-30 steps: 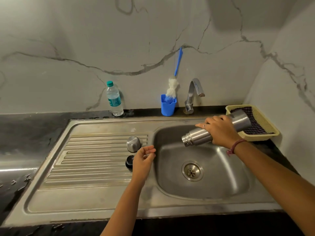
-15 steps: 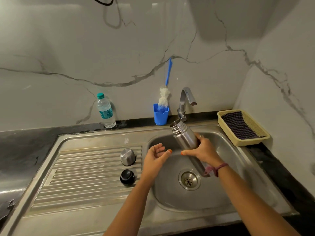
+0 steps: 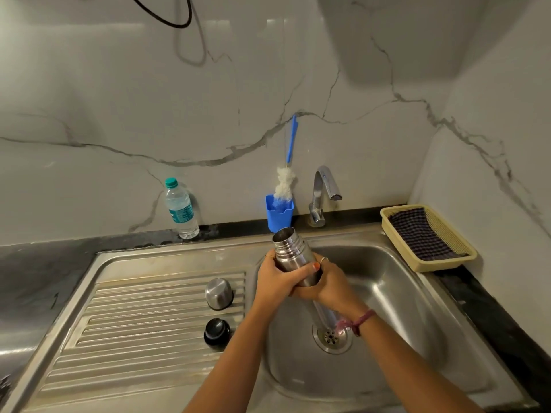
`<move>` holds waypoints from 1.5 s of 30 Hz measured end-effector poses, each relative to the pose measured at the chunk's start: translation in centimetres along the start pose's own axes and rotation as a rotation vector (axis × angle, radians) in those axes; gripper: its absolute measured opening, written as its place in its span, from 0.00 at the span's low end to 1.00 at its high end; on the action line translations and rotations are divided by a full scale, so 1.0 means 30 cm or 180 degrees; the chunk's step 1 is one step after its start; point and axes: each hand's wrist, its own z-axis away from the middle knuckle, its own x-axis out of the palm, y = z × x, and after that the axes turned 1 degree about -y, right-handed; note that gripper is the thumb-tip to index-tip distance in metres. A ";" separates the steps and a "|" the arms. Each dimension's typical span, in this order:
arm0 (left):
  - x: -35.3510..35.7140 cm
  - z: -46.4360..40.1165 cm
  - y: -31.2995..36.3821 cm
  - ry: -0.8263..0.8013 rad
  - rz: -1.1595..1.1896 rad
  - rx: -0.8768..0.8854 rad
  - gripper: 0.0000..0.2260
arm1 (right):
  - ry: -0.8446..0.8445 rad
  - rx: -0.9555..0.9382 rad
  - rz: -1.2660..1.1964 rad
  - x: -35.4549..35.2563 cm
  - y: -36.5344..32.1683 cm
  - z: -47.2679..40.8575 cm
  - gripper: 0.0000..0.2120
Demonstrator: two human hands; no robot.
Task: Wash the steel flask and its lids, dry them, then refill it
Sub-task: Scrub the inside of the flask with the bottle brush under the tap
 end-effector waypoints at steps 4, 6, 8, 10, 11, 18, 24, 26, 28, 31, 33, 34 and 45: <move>-0.035 -0.024 -0.035 0.0132 -0.0136 0.0166 0.28 | -0.0718 -0.0179 0.1243 -0.074 -0.057 -0.047 0.33; -0.060 -0.027 -0.047 0.0209 -0.0143 0.0139 0.28 | -0.0817 -0.0194 0.1817 -0.152 -0.107 -0.078 0.33; -0.084 -0.031 -0.060 0.0301 -0.0101 0.0094 0.27 | -0.0549 -0.0424 0.2117 -0.239 -0.175 -0.123 0.30; -0.103 -0.036 -0.073 0.0386 -0.0091 0.0029 0.27 | -0.0236 -0.0766 0.2194 -0.312 -0.257 -0.182 0.23; -0.111 -0.038 -0.078 0.0415 -0.0091 0.0003 0.26 | -0.0081 -0.0920 0.2237 -0.342 -0.291 -0.219 0.19; -0.123 -0.061 -0.105 0.0517 -0.0080 -0.0077 0.26 | 0.0405 -0.1651 0.3256 -0.433 -0.421 -0.529 0.16; -0.125 -0.092 -0.127 0.0574 -0.0112 -0.0145 0.29 | 0.0571 -0.1847 0.4343 -0.402 -0.439 -0.698 0.21; -0.123 -0.101 -0.129 0.0565 -0.0137 -0.0155 0.29 | 0.0559 -0.1861 0.4399 -0.387 -0.445 -0.736 0.22; -0.123 -0.112 -0.132 0.0575 -0.0149 -0.0166 0.28 | 0.0481 -0.1868 0.4414 -0.373 -0.448 -0.775 0.23; -0.123 -0.121 -0.136 0.0585 -0.0145 -0.0177 0.29 | 0.0267 -0.1839 0.4383 -0.363 -0.440 -0.817 0.24; -0.124 -0.126 -0.145 0.0579 -0.0133 -0.0187 0.29 | 0.0125 -0.1692 0.4266 -0.354 -0.436 -0.836 0.22; -0.124 -0.128 -0.149 0.0582 -0.0137 -0.0190 0.29 | 0.0065 -0.1512 0.4078 -0.351 -0.434 -0.847 0.19; -0.137 -0.124 -0.155 0.0609 -0.0140 -0.0204 0.31 | 0.0543 -0.0799 0.2270 -0.314 -0.436 -0.866 0.05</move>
